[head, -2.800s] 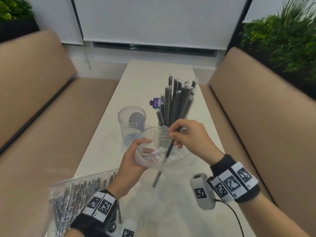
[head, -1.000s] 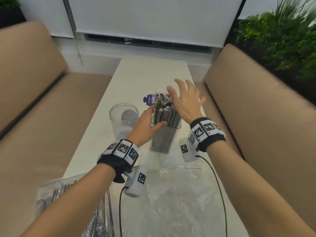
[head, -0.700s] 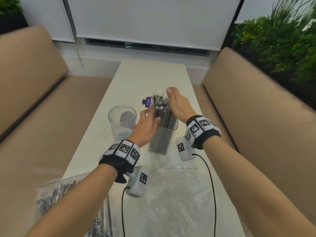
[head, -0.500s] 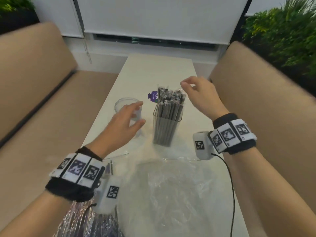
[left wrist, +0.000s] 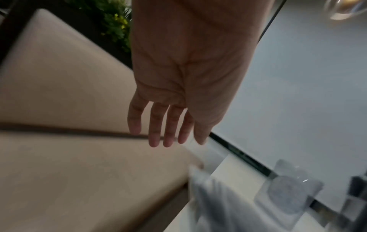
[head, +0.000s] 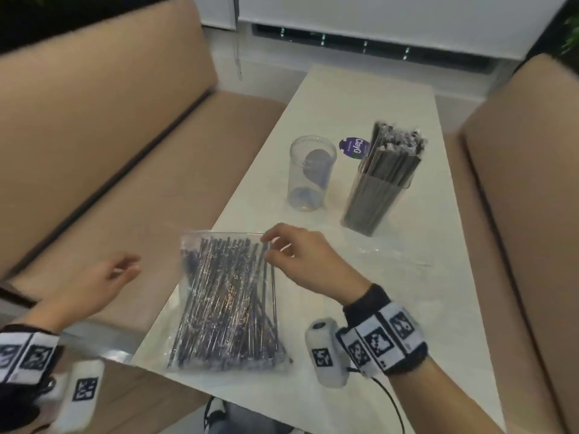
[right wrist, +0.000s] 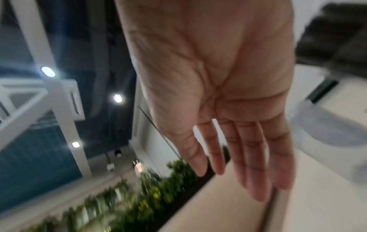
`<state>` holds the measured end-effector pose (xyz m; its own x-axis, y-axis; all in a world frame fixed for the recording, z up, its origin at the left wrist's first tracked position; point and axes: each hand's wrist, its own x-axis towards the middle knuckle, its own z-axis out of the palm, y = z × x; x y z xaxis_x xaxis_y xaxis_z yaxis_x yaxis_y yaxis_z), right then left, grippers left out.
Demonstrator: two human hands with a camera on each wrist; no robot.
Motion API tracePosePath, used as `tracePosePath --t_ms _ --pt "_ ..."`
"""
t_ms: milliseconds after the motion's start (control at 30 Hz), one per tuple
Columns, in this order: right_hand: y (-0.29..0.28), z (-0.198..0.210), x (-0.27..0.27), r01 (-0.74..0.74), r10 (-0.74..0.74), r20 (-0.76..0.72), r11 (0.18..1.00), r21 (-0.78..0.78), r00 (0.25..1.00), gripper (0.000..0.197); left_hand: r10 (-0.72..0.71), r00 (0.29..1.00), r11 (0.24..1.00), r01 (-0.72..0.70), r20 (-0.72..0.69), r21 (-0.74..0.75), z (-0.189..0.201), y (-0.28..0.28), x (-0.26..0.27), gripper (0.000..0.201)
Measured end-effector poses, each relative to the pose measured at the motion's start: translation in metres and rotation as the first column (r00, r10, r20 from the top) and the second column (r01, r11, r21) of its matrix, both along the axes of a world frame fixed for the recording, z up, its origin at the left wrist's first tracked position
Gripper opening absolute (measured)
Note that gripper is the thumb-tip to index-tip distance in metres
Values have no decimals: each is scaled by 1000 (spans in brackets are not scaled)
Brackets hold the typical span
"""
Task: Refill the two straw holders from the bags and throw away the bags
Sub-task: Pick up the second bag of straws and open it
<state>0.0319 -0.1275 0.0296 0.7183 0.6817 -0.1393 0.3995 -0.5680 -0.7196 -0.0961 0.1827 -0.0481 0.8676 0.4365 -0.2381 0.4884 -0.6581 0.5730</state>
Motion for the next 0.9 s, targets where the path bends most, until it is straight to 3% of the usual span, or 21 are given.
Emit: tracePosePath --t_ms 67,167,267,367,433,500,600,733,800,900 --pt "30 -40 3 -32 20 -78 987 -160 997 43 -12 993 999 6 -118 -50 -22 1 -1 38" --pt "59 -88 11 112 -168 -138 934 -340 976 63 -60 992 980 37 -109 -194 -29 -10 12 57" --pt "77 -116 10 263 -347 -95 839 -477 933 76 -175 981 950 144 -89 -275 -31 -20 35 50" --pt "91 -124 3 333 -387 -33 830 -447 922 74 -246 968 892 207 -48 -402 -26 -26 55 31" --pt "95 -116 0 313 -367 -86 876 -368 926 70 -203 979 879 195 27 -435 -20 -27 65 15" --pt "93 -100 2 322 -358 -82 902 -289 930 58 -149 984 879 178 99 -443 -9 -25 73 14" --pt "82 -65 8 435 -423 116 893 -113 899 46 -101 979 842 179 177 -509 16 -15 79 19" --pt "69 -10 19 463 -460 390 881 91 798 52 -47 936 817 237 349 -526 57 -1 90 26" --pt "68 14 20 374 -383 442 921 112 811 57 -26 914 810 257 405 -527 75 5 97 32" --pt "80 41 12 247 -272 350 962 114 896 56 -42 889 785 312 456 -535 93 9 108 33"
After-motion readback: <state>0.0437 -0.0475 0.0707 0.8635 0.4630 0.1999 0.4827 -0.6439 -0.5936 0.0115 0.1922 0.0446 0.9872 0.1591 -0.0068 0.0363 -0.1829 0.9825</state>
